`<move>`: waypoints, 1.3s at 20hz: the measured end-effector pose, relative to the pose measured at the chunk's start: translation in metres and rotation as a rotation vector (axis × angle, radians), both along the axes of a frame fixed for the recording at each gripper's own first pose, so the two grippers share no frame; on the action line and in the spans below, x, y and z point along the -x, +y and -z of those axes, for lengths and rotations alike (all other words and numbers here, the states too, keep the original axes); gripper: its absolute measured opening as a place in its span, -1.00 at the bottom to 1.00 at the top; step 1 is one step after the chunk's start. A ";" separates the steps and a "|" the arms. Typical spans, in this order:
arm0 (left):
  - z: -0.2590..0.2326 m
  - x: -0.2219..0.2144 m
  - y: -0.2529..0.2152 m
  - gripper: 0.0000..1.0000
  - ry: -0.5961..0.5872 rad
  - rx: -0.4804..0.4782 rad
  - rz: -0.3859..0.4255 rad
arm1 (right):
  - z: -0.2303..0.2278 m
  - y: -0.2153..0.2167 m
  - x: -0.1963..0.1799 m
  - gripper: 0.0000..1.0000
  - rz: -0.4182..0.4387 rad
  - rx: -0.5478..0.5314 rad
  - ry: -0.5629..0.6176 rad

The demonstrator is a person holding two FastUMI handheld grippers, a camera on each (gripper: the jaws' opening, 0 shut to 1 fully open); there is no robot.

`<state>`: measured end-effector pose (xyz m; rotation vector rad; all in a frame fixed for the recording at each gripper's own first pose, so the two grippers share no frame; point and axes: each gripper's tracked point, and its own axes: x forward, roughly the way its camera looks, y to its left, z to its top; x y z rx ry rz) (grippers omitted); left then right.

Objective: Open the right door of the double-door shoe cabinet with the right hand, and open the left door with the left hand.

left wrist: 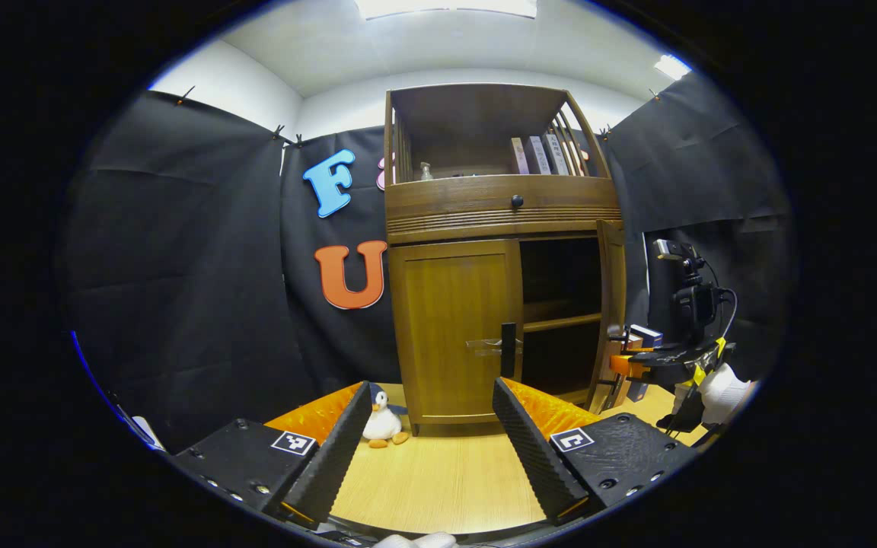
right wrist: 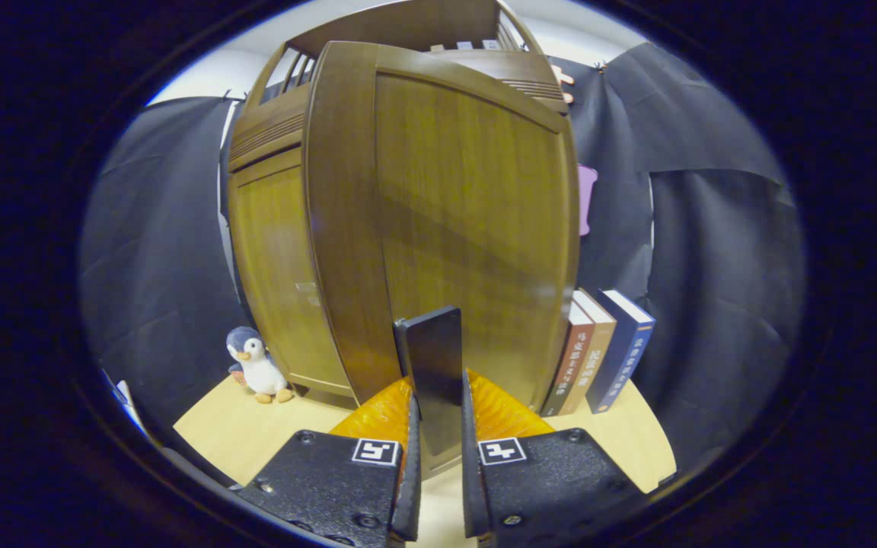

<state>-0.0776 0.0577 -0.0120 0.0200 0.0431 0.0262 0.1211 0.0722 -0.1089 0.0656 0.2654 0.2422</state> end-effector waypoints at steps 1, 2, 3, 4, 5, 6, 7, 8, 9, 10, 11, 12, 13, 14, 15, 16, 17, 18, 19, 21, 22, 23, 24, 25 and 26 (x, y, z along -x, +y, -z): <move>0.000 -0.001 -0.003 0.92 -0.001 -0.001 0.015 | 0.000 -0.009 0.005 -0.52 0.012 -0.003 0.001; 0.001 -0.002 -0.005 0.92 0.001 -0.005 0.030 | 0.000 -0.017 0.009 -0.52 0.025 -0.010 0.002; 0.000 -0.002 -0.007 0.92 0.003 -0.009 0.044 | 0.000 -0.026 0.011 -0.55 0.040 -0.016 0.005; 0.001 -0.001 -0.009 0.92 0.007 -0.011 0.058 | 0.001 -0.035 0.014 -0.57 0.062 -0.025 0.004; 0.001 -0.001 -0.011 0.92 0.010 -0.011 0.074 | 0.001 -0.046 0.018 -0.60 0.084 -0.033 0.003; 0.001 -0.001 -0.012 0.92 0.015 -0.010 0.092 | 0.002 -0.057 0.020 -0.61 0.108 -0.040 0.001; 0.003 0.000 -0.013 0.92 0.020 -0.011 0.109 | 0.002 -0.068 0.023 -0.65 0.130 -0.047 -0.001; 0.005 0.000 -0.013 0.92 0.023 -0.014 0.124 | 0.003 -0.078 0.024 -0.68 0.150 -0.050 -0.004; 0.006 -0.001 -0.015 0.92 0.027 -0.020 0.139 | 0.003 -0.089 0.024 -0.76 0.169 -0.050 -0.007; 0.007 -0.007 -0.022 0.92 0.031 -0.027 0.154 | 0.003 -0.099 0.025 -0.80 0.185 -0.043 -0.012; 0.006 -0.013 -0.030 0.92 0.034 -0.031 0.168 | 0.003 -0.108 0.025 -0.87 0.194 -0.032 -0.016; 0.004 -0.017 -0.040 0.92 0.036 -0.034 0.181 | 0.003 -0.114 0.026 -0.89 0.193 -0.026 -0.016; 0.006 -0.017 -0.044 0.92 0.038 -0.034 0.193 | 0.003 -0.117 0.025 -0.92 0.182 -0.029 -0.014; 0.009 -0.014 -0.048 0.92 0.040 -0.032 0.204 | 0.003 -0.119 0.025 -0.92 0.172 -0.029 -0.013; 0.008 -0.015 -0.054 0.92 0.038 -0.030 0.213 | 0.003 -0.124 0.023 -0.92 0.166 -0.020 -0.014; 0.005 -0.019 -0.062 0.92 0.041 -0.027 0.220 | 0.005 -0.130 0.023 -0.92 0.161 -0.006 -0.014; 0.005 -0.019 -0.067 0.92 0.045 -0.024 0.225 | 0.004 -0.137 0.023 -0.92 0.156 0.004 -0.014; 0.006 -0.020 -0.073 0.92 0.049 -0.020 0.230 | 0.005 -0.143 0.022 -0.92 0.154 0.006 -0.008; 0.006 -0.020 -0.078 0.92 0.053 -0.014 0.239 | 0.006 -0.150 0.019 -0.93 0.154 0.003 0.004; 0.006 -0.023 -0.086 0.92 0.058 -0.007 0.238 | 0.006 -0.159 0.018 -0.93 0.132 -0.028 0.020; 0.006 -0.026 -0.090 0.92 0.058 -0.005 0.237 | 0.006 -0.164 0.017 -0.93 0.115 -0.020 0.020; 0.006 -0.029 -0.095 0.92 0.060 -0.005 0.235 | 0.007 -0.168 0.016 -0.92 0.101 -0.012 0.017; 0.007 -0.032 -0.098 0.92 0.060 -0.003 0.232 | 0.006 -0.172 0.015 -0.93 0.091 -0.002 0.014; 0.006 -0.035 -0.102 0.92 0.058 0.000 0.228 | 0.006 -0.176 0.014 -0.93 0.080 -0.003 0.016; 0.008 -0.038 -0.103 0.93 0.062 0.002 0.219 | 0.006 -0.178 0.014 -0.92 0.070 -0.005 0.020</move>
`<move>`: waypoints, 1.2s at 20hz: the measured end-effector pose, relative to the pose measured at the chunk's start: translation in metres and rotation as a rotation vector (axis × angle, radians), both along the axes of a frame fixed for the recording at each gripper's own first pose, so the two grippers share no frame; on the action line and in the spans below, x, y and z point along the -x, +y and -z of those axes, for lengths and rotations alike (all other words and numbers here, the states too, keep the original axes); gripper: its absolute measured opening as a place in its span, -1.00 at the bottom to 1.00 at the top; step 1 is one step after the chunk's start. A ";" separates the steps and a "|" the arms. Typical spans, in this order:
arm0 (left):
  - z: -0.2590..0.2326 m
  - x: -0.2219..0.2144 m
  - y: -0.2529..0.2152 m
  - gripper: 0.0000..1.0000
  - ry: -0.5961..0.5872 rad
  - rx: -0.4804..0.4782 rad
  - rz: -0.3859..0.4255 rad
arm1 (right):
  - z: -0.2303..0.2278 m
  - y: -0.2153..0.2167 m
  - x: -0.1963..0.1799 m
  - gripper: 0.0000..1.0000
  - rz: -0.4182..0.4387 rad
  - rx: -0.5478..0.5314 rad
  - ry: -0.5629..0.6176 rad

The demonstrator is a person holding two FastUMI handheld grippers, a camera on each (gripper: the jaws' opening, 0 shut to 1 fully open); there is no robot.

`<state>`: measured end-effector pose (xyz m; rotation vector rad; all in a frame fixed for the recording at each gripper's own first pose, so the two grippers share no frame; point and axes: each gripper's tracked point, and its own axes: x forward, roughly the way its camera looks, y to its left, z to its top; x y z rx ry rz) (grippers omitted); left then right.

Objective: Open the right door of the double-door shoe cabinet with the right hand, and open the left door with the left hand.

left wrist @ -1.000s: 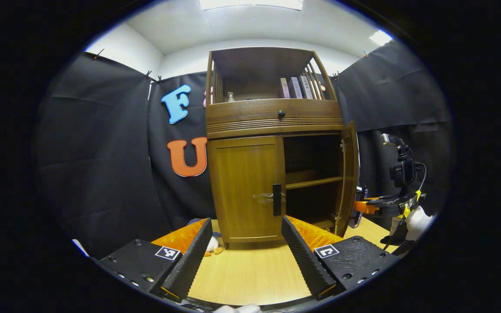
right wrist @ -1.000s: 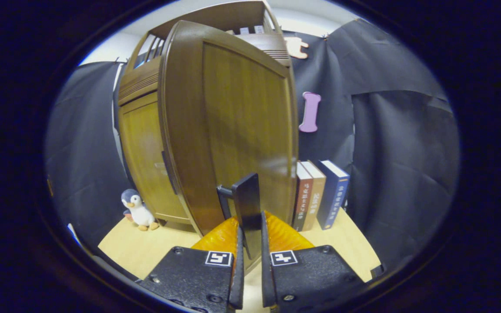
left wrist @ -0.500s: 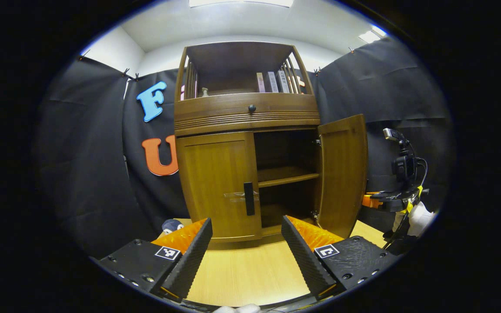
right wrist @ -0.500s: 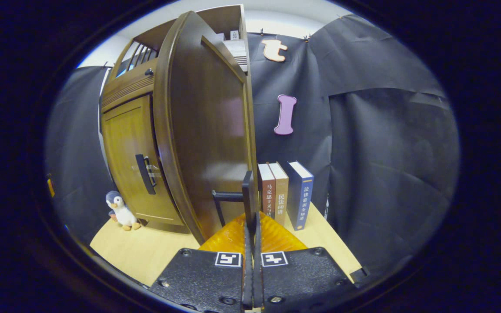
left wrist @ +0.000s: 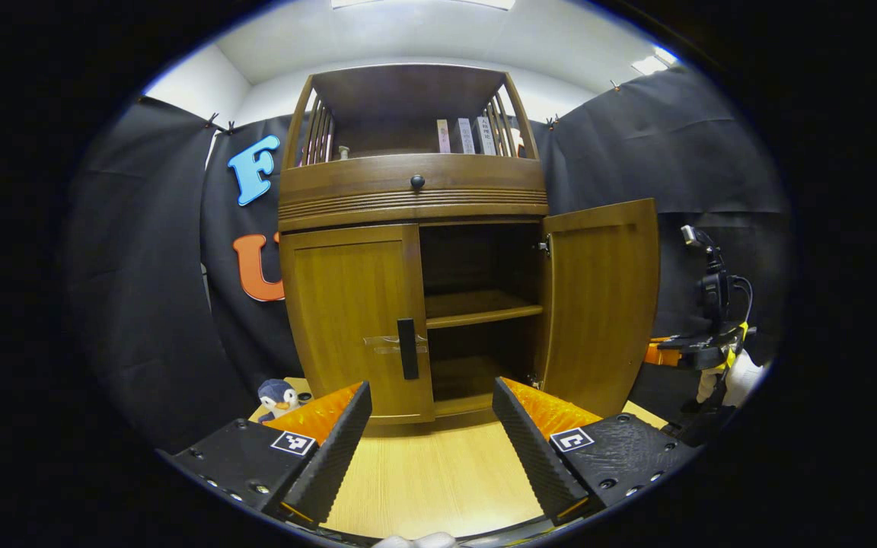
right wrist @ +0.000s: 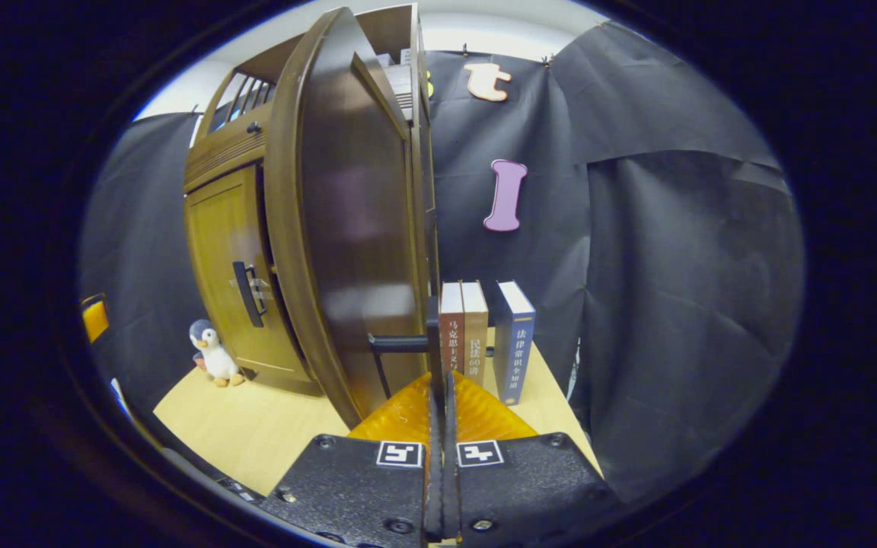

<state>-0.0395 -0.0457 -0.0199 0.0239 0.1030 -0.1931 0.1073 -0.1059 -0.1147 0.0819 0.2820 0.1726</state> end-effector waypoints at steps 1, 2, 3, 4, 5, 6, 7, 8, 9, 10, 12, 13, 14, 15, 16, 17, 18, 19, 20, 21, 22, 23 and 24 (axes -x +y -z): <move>0.001 -0.003 0.000 0.93 0.000 0.004 -0.013 | 0.000 -0.004 -0.001 -0.93 -0.013 0.002 0.003; 0.000 -0.005 -0.001 0.93 0.000 0.011 -0.024 | 0.000 -0.008 -0.002 -0.93 -0.028 0.004 0.004; 0.001 -0.008 -0.002 0.93 0.001 0.016 -0.037 | -0.001 -0.012 -0.004 -0.92 -0.043 0.003 0.007; 0.003 -0.011 0.001 0.92 0.002 0.020 -0.053 | 0.000 -0.015 -0.006 -0.92 -0.057 0.000 0.011; 0.005 -0.013 0.002 0.92 0.003 0.024 -0.068 | -0.001 -0.018 -0.007 -0.93 -0.070 -0.005 0.014; 0.009 -0.015 0.007 0.92 0.006 0.028 -0.083 | -0.001 -0.021 -0.008 -0.93 -0.085 -0.009 0.017; 0.010 -0.018 0.008 0.93 0.010 0.033 -0.094 | -0.001 -0.024 -0.010 -0.93 -0.098 -0.014 0.021; 0.010 -0.020 0.010 0.93 0.012 0.035 -0.107 | 0.000 -0.025 -0.010 -0.92 -0.113 -0.015 0.025; 0.009 -0.022 0.012 0.93 0.011 0.035 -0.116 | 0.000 -0.025 -0.011 -0.93 -0.128 -0.009 0.024; 0.010 -0.023 0.014 0.93 0.011 0.032 -0.127 | 0.001 -0.026 -0.012 -0.93 -0.137 -0.004 0.023; 0.011 -0.027 0.018 0.93 0.008 0.027 -0.141 | 0.002 -0.025 -0.013 -0.93 -0.152 0.004 0.021; 0.011 -0.030 0.018 0.93 0.007 0.029 -0.143 | 0.002 -0.024 -0.013 -0.93 -0.158 0.007 0.022; 0.009 -0.031 0.019 0.93 0.002 0.031 -0.145 | 0.002 -0.023 -0.012 -0.94 -0.166 0.011 0.022; 0.007 -0.033 0.020 0.92 -0.002 0.031 -0.145 | 0.002 -0.023 -0.010 -0.92 -0.174 0.012 0.019; 0.006 -0.036 0.022 0.92 -0.007 0.031 -0.144 | 0.002 -0.023 -0.009 -0.92 -0.179 0.010 0.017; 0.004 -0.039 0.024 0.92 -0.012 0.032 -0.142 | 0.000 -0.026 -0.007 -0.89 -0.180 0.003 0.014; 0.004 -0.041 0.026 0.80 -0.014 0.034 -0.137 | 0.000 -0.027 -0.005 -0.89 -0.180 -0.005 0.017; 0.004 -0.042 0.029 1.00 -0.016 0.034 -0.134 | 0.000 -0.029 -0.002 -0.87 -0.176 -0.007 0.018; 0.004 -0.043 0.032 1.00 -0.019 0.033 -0.132 | -0.003 -0.033 0.001 -0.86 -0.162 -0.008 0.011; 0.004 -0.043 0.036 0.92 -0.021 0.031 -0.131 | -0.006 -0.037 0.004 -0.62 -0.141 -0.007 0.004; 0.004 -0.043 0.040 0.90 -0.022 0.028 -0.131 | -0.008 -0.044 0.009 -0.39 -0.114 0.003 0.000; 0.005 -0.044 0.044 1.00 -0.023 0.025 -0.130 | -0.012 -0.052 0.015 -0.12 -0.081 0.008 -0.008; 0.007 -0.045 0.050 0.92 -0.025 0.021 -0.129 | -0.021 -0.058 0.020 0.14 -0.046 0.003 -0.025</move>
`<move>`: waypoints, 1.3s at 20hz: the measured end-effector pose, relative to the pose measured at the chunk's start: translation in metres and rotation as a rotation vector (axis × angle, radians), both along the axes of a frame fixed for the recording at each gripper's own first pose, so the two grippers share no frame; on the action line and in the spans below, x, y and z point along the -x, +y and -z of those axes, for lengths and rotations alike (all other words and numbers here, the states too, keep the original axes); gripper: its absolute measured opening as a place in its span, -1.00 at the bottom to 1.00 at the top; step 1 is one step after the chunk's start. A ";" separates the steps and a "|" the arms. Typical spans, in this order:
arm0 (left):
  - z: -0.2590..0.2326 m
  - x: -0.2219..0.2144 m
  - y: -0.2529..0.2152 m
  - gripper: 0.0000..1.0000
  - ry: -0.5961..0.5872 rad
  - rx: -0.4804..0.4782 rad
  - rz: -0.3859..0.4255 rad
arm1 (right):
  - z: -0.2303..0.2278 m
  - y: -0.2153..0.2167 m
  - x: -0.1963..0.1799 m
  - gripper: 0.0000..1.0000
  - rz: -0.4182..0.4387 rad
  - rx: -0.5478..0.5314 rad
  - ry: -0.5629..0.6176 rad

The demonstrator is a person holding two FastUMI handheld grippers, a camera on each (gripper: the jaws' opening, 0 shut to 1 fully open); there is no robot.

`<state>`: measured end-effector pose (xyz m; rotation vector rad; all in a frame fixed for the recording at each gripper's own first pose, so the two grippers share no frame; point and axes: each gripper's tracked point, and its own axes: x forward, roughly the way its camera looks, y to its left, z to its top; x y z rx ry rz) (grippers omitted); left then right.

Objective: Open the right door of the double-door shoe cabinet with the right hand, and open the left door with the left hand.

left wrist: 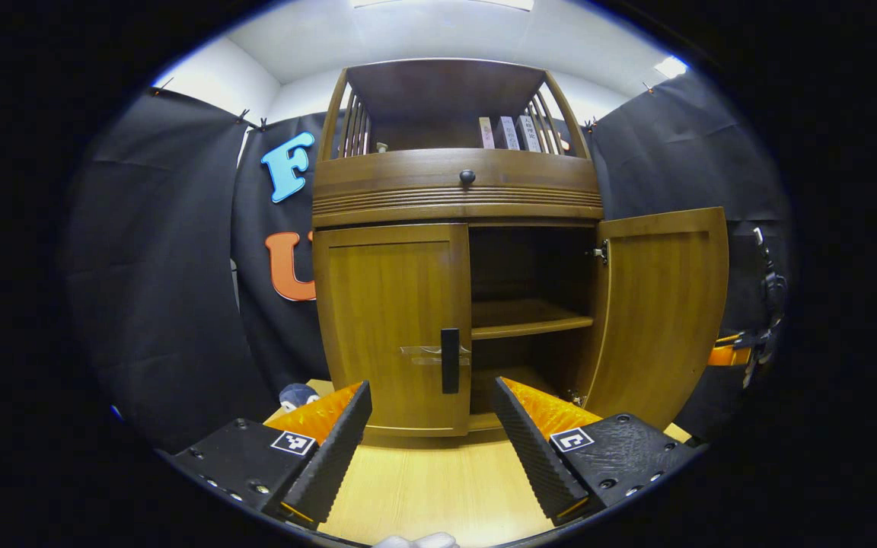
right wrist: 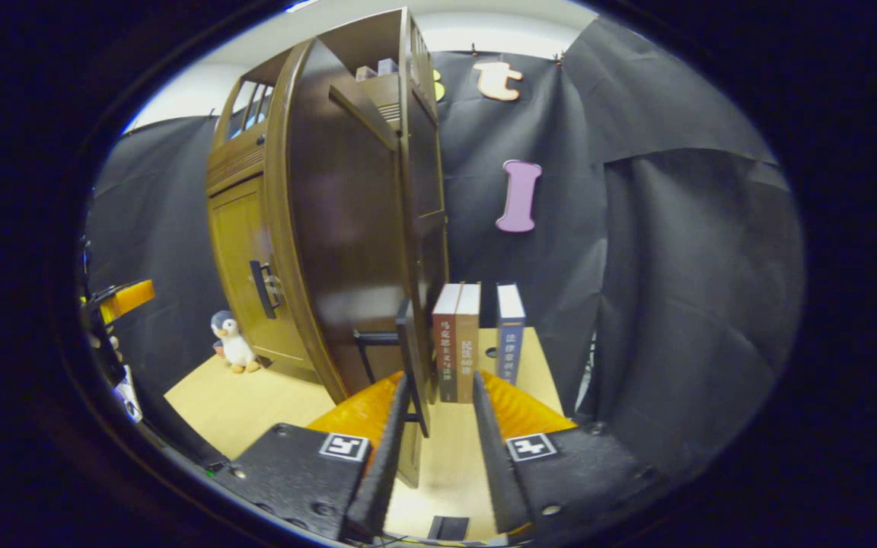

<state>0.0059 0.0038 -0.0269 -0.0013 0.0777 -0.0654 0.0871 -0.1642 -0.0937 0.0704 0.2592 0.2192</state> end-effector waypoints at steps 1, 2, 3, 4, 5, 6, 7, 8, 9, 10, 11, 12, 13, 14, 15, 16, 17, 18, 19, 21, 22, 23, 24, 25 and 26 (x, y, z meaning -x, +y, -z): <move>0.000 -0.002 0.005 0.92 0.002 -0.005 -0.001 | -0.008 -0.008 0.006 0.41 0.053 -0.004 -0.009; 0.003 -0.004 0.012 0.92 0.006 -0.009 -0.001 | -0.016 -0.015 0.015 0.67 0.100 -0.005 -0.018; 0.003 -0.006 0.016 0.92 0.005 -0.010 0.000 | -0.030 -0.019 0.026 0.93 0.139 -0.008 -0.049; 0.002 -0.008 0.021 0.92 0.003 -0.010 0.001 | -0.046 -0.018 0.035 0.98 0.171 -0.010 -0.081; 0.001 -0.010 0.026 0.92 0.003 -0.012 0.000 | -0.060 -0.016 0.042 0.99 0.202 -0.006 -0.112; 0.000 -0.011 0.031 0.92 -0.001 -0.015 -0.001 | -0.074 -0.014 0.049 0.99 0.236 0.003 -0.138; -0.002 -0.013 0.036 0.92 -0.007 -0.018 -0.004 | -0.087 -0.011 0.055 0.99 0.267 0.011 -0.166; -0.003 -0.016 0.039 0.92 -0.012 -0.020 -0.003 | -0.098 -0.005 0.060 0.99 0.297 0.016 -0.177; -0.005 -0.017 0.042 0.92 -0.014 -0.023 -0.001 | -0.109 0.006 0.063 0.99 0.312 0.015 -0.190; -0.006 -0.018 0.046 0.92 -0.019 -0.026 0.000 | -0.117 0.016 0.067 0.99 0.328 0.013 -0.195; -0.007 -0.019 0.049 0.92 -0.023 -0.030 -0.002 | -0.125 0.030 0.066 1.00 0.328 0.006 -0.206; -0.006 -0.020 0.052 1.00 -0.023 -0.034 -0.001 | -0.129 0.044 0.068 0.99 0.323 -0.003 -0.212; -0.005 -0.021 0.054 0.92 -0.023 -0.037 -0.001 | -0.130 0.060 0.068 1.00 0.312 -0.013 -0.219; -0.003 -0.022 0.056 0.92 -0.018 -0.041 -0.001 | -0.129 0.076 0.067 1.00 0.302 -0.019 -0.224; -0.001 -0.024 0.056 1.00 -0.015 -0.042 0.002 | -0.123 0.089 0.065 1.00 0.313 -0.026 -0.218; 0.002 -0.026 0.055 0.92 -0.012 -0.043 0.009 | -0.113 0.102 0.065 1.00 0.316 -0.024 -0.206; 0.004 -0.029 0.052 0.92 -0.010 -0.045 0.015 | -0.104 0.118 0.067 0.99 0.298 -0.024 -0.200; 0.007 -0.032 0.050 0.92 -0.007 -0.045 0.018 | -0.096 0.136 0.071 1.00 0.281 -0.027 -0.189; 0.010 -0.037 0.046 0.92 -0.005 -0.041 0.027 | -0.085 0.154 0.073 0.99 0.246 -0.025 -0.164; 0.014 -0.048 0.033 0.92 0.000 -0.031 0.045 | -0.069 0.179 0.076 1.00 0.182 0.003 -0.123; 0.015 -0.055 0.027 0.92 -0.003 -0.024 0.052 | -0.067 0.186 0.076 1.00 0.162 0.014 -0.111; 0.015 -0.064 0.020 1.00 -0.007 -0.016 0.064 | -0.066 0.188 0.074 1.00 0.154 0.019 -0.100; 0.016 -0.073 0.011 0.92 -0.009 -0.006 0.077 | -0.066 0.189 0.074 1.00 0.149 0.022 -0.092; 0.019 -0.084 0.004 0.92 -0.006 0.003 0.082 | -0.067 0.190 0.073 1.00 0.147 0.027 -0.087; 0.017 -0.097 -0.002 0.92 -0.014 0.009 0.084 | -0.067 0.189 0.074 1.00 0.154 0.032 -0.082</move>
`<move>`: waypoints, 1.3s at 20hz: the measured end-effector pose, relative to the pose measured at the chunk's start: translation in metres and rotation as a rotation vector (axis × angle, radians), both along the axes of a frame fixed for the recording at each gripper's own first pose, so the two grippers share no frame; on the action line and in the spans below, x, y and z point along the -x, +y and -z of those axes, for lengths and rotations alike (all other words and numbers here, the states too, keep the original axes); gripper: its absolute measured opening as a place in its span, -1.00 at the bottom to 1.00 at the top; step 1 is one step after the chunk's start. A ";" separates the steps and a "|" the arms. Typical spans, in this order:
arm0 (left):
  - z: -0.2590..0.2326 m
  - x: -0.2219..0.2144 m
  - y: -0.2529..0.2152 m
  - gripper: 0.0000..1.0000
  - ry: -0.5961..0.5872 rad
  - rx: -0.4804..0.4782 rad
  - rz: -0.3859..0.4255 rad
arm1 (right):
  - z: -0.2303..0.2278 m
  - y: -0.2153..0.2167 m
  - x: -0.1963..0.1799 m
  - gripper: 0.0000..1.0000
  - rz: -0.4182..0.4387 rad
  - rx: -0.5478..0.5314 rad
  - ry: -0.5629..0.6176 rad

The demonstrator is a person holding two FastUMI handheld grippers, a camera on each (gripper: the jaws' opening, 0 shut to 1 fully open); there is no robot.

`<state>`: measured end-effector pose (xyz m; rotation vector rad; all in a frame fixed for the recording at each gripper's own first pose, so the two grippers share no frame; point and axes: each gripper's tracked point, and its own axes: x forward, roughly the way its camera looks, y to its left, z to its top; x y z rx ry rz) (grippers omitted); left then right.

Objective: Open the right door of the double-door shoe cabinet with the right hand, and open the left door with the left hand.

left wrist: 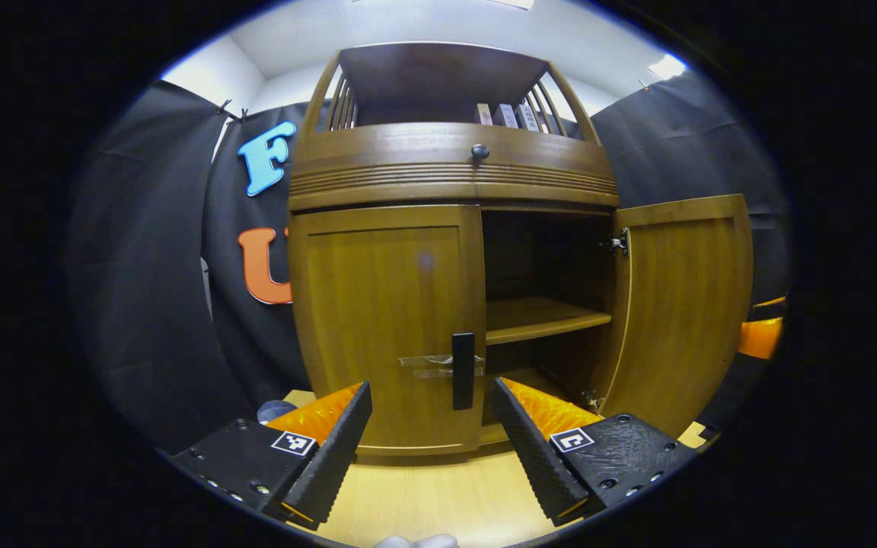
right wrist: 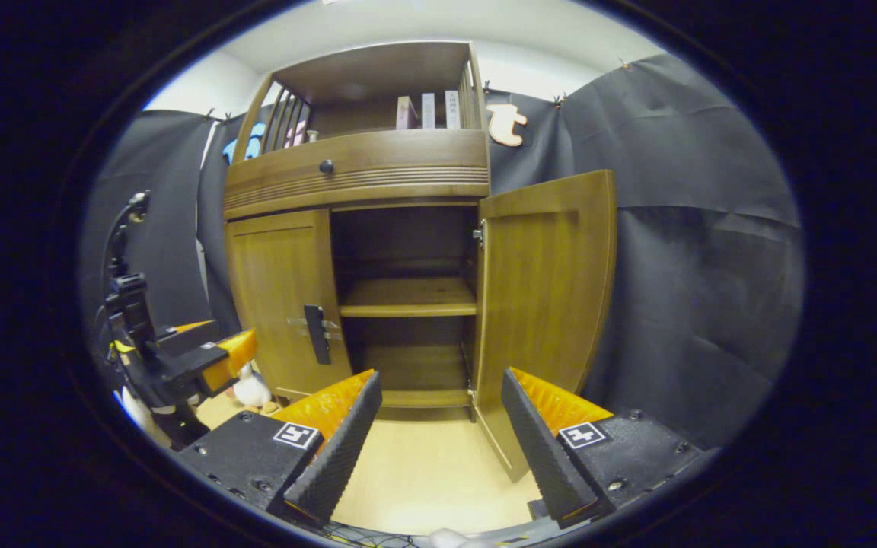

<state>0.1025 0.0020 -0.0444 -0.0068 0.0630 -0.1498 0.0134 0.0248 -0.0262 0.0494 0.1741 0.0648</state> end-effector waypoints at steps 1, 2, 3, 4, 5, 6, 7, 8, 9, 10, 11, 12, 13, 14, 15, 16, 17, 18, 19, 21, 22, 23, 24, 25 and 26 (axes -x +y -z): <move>0.000 -0.013 -0.005 0.92 -0.013 0.005 -0.001 | -0.001 -0.001 0.000 1.00 0.004 -0.001 0.000; 0.001 -0.027 -0.010 0.92 -0.018 0.008 -0.001 | -0.002 -0.001 0.000 1.00 0.008 -0.001 -0.001; 0.003 -0.041 -0.015 1.00 -0.027 0.011 -0.004 | -0.003 -0.001 0.002 1.00 0.013 0.005 0.001; 0.009 -0.053 -0.019 0.92 -0.018 0.020 -0.007 | -0.002 -0.003 0.004 1.00 0.015 0.011 0.004; 0.013 -0.068 -0.026 0.92 -0.026 0.027 -0.003 | -0.001 -0.005 0.006 1.00 0.020 0.022 0.009; 0.016 -0.082 -0.029 0.92 -0.027 0.020 -0.015 | 0.000 -0.008 0.009 1.00 0.029 0.034 0.016; 0.022 -0.093 -0.031 0.92 -0.017 0.010 -0.025 | 0.002 -0.011 0.011 1.00 0.039 0.040 0.023; 0.028 -0.103 -0.034 0.92 -0.018 -0.002 -0.028 | 0.006 -0.016 0.014 1.00 0.049 0.045 0.030; 0.032 -0.115 -0.044 0.79 -0.016 -0.012 -0.034 | 0.009 -0.020 0.016 1.00 0.060 0.047 0.040; 0.038 -0.120 -0.039 0.93 -0.009 -0.020 -0.039 | 0.012 -0.024 0.017 1.00 0.069 0.043 0.049; 0.042 -0.126 -0.043 0.92 -0.007 -0.022 -0.033 | 0.014 -0.027 0.018 1.00 0.075 0.037 0.059; 0.045 -0.131 -0.045 1.00 -0.013 -0.021 -0.033 | 0.015 -0.029 0.018 1.00 0.078 0.035 0.066; 0.044 -0.134 -0.049 0.69 -0.023 -0.016 -0.016 | 0.016 -0.030 0.017 1.00 0.080 0.035 0.073; 0.043 -0.138 -0.053 0.82 -0.030 -0.011 -0.009 | 0.018 -0.032 0.017 1.00 0.082 0.034 0.077; 0.043 -0.143 -0.054 0.74 -0.032 -0.009 -0.012 | 0.018 -0.031 0.017 0.99 0.080 0.029 0.079; 0.046 -0.146 -0.055 0.65 -0.035 -0.009 -0.010 | 0.018 -0.030 0.017 1.00 0.075 0.027 0.080; 0.046 -0.148 -0.053 0.63 -0.036 -0.012 -0.023 | 0.019 -0.029 0.016 0.99 0.072 0.029 0.081; 0.046 -0.150 -0.053 0.48 -0.038 -0.008 -0.027 | 0.020 -0.027 0.015 1.00 0.065 0.033 0.082; 0.046 -0.152 -0.052 0.34 -0.036 -0.006 -0.035 | 0.020 -0.026 0.016 1.00 0.060 0.037 0.084; 0.047 -0.154 -0.054 0.14 -0.038 0.002 -0.018 | 0.022 -0.026 0.015 0.99 0.054 0.038 0.088; 0.048 -0.157 -0.049 0.02 -0.034 -0.007 -0.033 | 0.022 -0.027 0.015 0.99 0.053 0.037 0.092; 0.044 -0.152 -0.050 -0.07 -0.044 0.006 -0.027 | 0.024 -0.028 0.015 1.00 0.052 0.034 0.095; 0.046 -0.154 -0.050 -0.16 -0.047 0.006 -0.029 | 0.026 -0.028 0.014 1.00 0.052 0.029 0.101; 0.046 -0.155 -0.049 -0.37 -0.053 -0.009 -0.032 | 0.027 -0.031 0.013 1.00 0.056 0.024 0.105; 0.046 -0.155 -0.048 -0.36 -0.053 -0.007 -0.031 | 0.029 -0.033 0.013 1.00 0.061 0.018 0.108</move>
